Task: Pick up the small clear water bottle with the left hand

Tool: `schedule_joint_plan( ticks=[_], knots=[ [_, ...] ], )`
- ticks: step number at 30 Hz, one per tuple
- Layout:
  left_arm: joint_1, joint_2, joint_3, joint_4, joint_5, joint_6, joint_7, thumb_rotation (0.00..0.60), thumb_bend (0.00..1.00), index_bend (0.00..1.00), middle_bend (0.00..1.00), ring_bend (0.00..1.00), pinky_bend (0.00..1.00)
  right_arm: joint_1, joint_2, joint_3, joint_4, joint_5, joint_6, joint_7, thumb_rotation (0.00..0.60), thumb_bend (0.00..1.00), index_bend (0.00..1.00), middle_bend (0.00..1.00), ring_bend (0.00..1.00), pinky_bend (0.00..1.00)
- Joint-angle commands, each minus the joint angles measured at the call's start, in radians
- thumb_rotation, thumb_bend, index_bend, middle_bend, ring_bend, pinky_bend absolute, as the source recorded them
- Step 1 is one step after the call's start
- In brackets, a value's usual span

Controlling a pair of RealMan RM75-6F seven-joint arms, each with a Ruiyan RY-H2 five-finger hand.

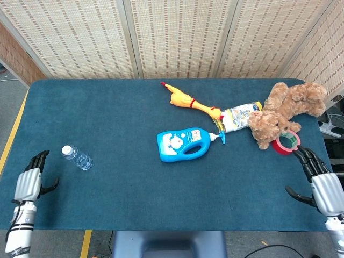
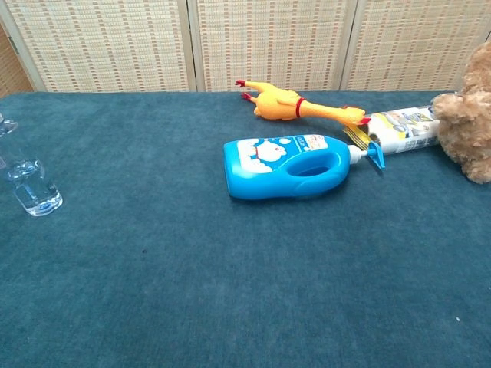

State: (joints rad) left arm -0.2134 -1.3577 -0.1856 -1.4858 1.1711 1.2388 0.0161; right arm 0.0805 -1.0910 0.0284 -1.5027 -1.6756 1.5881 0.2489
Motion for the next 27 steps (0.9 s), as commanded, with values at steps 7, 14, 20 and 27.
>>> schedule_joint_plan(
  ticks=[7,14,20,27],
  knots=[
    [-0.063,-0.086,-0.09,0.051,-0.143,-0.105,-0.089,0.6,0.36,0.0,0.01,0.02,0.18,0.013,0.005,-0.026,0.016,-0.035,-0.016,-0.006,0.6,0.11,0.0,0.0,0.0,0.17],
    [-0.069,-0.1,-0.133,0.023,-0.174,-0.174,-0.265,0.6,0.36,0.0,0.01,0.01,0.18,0.018,-0.001,-0.022,0.013,-0.024,-0.022,-0.021,0.6,0.11,0.0,0.0,0.0,0.17],
    [-0.08,-0.092,-0.155,-0.015,-0.156,-0.248,-0.42,0.6,0.36,0.0,0.01,0.01,0.18,0.025,0.001,-0.022,0.008,-0.016,-0.037,-0.024,0.6,0.11,0.0,0.0,0.0,0.17],
    [-0.099,-0.108,-0.161,-0.007,-0.119,-0.286,-0.522,0.6,0.36,0.0,0.01,0.01,0.18,0.029,0.003,-0.021,0.007,-0.011,-0.04,-0.019,0.6,0.11,0.0,0.0,0.0,0.17]
  ],
)
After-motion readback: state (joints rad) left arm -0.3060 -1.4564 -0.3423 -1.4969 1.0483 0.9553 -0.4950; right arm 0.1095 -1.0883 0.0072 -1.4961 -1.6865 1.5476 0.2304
